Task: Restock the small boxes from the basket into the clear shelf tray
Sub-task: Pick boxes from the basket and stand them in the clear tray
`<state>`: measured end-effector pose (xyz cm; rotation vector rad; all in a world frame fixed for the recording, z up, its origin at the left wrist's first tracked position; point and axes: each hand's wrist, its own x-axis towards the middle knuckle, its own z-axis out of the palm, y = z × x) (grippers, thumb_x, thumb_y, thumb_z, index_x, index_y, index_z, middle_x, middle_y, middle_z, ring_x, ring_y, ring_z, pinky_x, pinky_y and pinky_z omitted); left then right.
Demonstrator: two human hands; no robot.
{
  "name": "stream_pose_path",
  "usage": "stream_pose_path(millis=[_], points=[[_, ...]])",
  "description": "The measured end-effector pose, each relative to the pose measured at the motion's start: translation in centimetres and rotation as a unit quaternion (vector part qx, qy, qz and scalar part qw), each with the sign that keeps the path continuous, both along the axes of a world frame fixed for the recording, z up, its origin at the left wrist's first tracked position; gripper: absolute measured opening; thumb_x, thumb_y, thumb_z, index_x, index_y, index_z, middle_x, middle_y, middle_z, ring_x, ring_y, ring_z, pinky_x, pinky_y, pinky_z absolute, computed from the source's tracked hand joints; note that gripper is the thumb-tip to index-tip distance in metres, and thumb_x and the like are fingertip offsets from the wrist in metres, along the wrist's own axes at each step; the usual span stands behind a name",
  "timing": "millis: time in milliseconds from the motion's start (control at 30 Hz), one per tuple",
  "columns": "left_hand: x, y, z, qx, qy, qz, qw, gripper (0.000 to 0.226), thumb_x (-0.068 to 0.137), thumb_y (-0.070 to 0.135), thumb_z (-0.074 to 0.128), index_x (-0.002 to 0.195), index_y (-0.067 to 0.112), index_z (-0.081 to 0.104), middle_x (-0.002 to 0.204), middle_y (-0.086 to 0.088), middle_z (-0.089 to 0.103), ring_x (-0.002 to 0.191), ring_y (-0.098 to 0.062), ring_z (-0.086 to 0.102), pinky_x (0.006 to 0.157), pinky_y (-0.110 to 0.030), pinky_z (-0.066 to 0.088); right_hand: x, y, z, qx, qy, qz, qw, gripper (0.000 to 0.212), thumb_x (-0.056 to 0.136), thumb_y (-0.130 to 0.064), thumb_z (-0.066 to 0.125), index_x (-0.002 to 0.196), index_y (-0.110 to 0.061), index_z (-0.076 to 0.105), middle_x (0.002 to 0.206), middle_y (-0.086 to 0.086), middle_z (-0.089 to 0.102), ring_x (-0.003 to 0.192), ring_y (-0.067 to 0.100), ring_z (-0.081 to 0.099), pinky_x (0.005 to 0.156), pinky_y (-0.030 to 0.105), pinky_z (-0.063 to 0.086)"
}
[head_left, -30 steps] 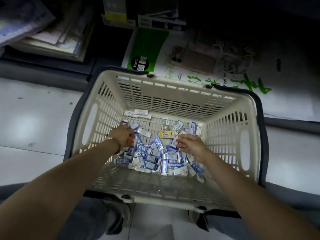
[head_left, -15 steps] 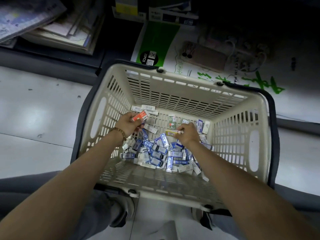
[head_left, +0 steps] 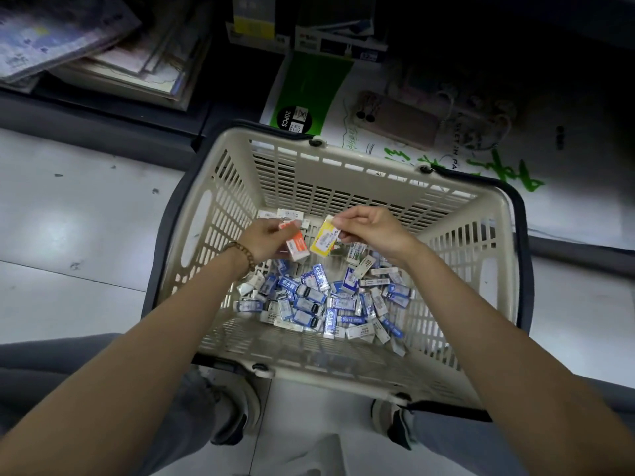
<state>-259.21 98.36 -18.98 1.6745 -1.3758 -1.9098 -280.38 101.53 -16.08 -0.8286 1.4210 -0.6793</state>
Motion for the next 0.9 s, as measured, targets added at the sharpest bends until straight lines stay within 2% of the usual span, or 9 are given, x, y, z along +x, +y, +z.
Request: stream_pose_path(millis=[100,233,367,467,567,633,700,800,900], points=[[-1.2,0.8,0.0,0.082,0.054,0.013,0.995,0.037,0.089,0.041,0.052,0.091,0.006,0.063,0.095,-0.014,0.07,0.071,-0.014,0.071,0.058,-0.022,0.057,1.4,0.4,-0.6,0.017,-0.009,0.002,1.0,0.006,0.085,-0.007,0.065,0.09,-0.008,0.068,0.082,0.006,0.069,0.061,0.003,0.066,0.062,0.012,0.054],[-1.8,1.5,-0.7,0.038,0.014,-0.11,0.993,0.056,0.078,0.057,0.054,0.108,0.011,0.063,0.103,-0.008,0.07,0.084,-0.025,0.069,0.08,-0.039,0.057,0.7,1.0,-2.7,0.044,-0.028,-0.044,0.998,0.023,0.091,-0.013,0.058,0.111,-0.006,0.064,0.105,0.006,0.068,0.085,0.012,0.069,0.077,0.019,0.056],[-0.8,1.2,-2.3,0.036,-0.04,-0.091,0.994,0.056,0.087,0.052,0.05,0.127,0.013,0.05,0.124,-0.006,0.059,0.089,-0.016,0.062,0.079,-0.034,0.053,-2.9,2.0,-6.6,0.073,0.204,-0.077,0.973,0.045,0.091,-0.022,0.06,0.132,-0.004,0.05,0.135,0.013,0.051,0.121,0.024,0.051,0.102,0.032,0.04],[0.0,0.7,-3.6,0.082,-0.05,-0.029,0.995,0.064,0.088,0.05,0.051,0.137,0.01,0.04,0.126,-0.006,0.056,0.108,-0.022,0.059,0.095,-0.042,0.048,-3.4,2.4,-9.3,0.111,0.251,-0.03,0.961,0.057,0.09,-0.028,0.062,0.139,-0.005,0.042,0.139,0.014,0.046,0.128,0.026,0.043,0.107,0.031,0.033],[0.0,0.4,-4.2,0.132,0.028,0.073,0.988,0.034,0.09,0.035,0.055,0.109,0.007,0.055,0.088,-0.001,0.07,0.077,-0.013,0.07,0.07,-0.032,0.059,-2.5,2.0,-11.2,0.104,0.343,0.035,0.933,0.056,0.088,-0.034,0.063,0.138,-0.016,0.045,0.136,0.012,0.044,0.131,0.03,0.031,0.109,0.035,0.029],[-0.2,0.2,-4.2,0.154,0.052,0.092,0.982,0.019,0.091,0.03,0.055,0.097,0.012,0.056,0.082,0.0,0.072,0.067,-0.009,0.07,0.057,-0.026,0.057,-2.2,1.8,-11.5,0.096,0.371,0.022,0.923,0.049,0.085,-0.032,0.067,0.129,-0.018,0.051,0.13,0.01,0.047,0.127,0.029,0.029,0.107,0.037,0.032],[-0.3,0.0,-4.1,0.157,0.06,0.078,0.983,0.017,0.091,0.029,0.056,0.097,0.013,0.056,0.081,0.002,0.074,0.067,-0.011,0.071,0.053,-0.023,0.055,-2.1,1.9,-11.5,0.082,0.355,-0.002,0.931,0.043,0.08,-0.025,0.073,0.117,-0.016,0.054,0.121,0.009,0.052,0.12,0.027,0.037,0.101,0.037,0.037],[-0.4,-0.1,-3.7,0.129,0.036,0.049,0.99,0.019,0.089,0.031,0.058,0.099,0.015,0.06,0.083,0.004,0.074,0.069,-0.012,0.069,0.051,-0.02,0.053,-1.4,2.3,-10.9,0.079,0.266,-0.008,0.961,0.04,0.078,-0.01,0.075,0.103,-0.013,0.045,0.112,0.017,0.053,0.096,0.029,0.055,0.078,0.036,0.049],[-0.4,0.1,-3.3,0.125,0.041,0.065,0.989,0.01,0.088,0.021,0.062,0.094,0.014,0.059,0.078,0.002,0.069,0.055,-0.004,0.063,0.046,-0.018,0.051,-0.8,2.8,-10.4,0.099,0.223,-0.008,0.97,0.042,0.077,-0.013,0.076,0.109,-0.007,0.05,0.101,0.01,0.056,0.085,0.023,0.058,0.072,0.03,0.05]])
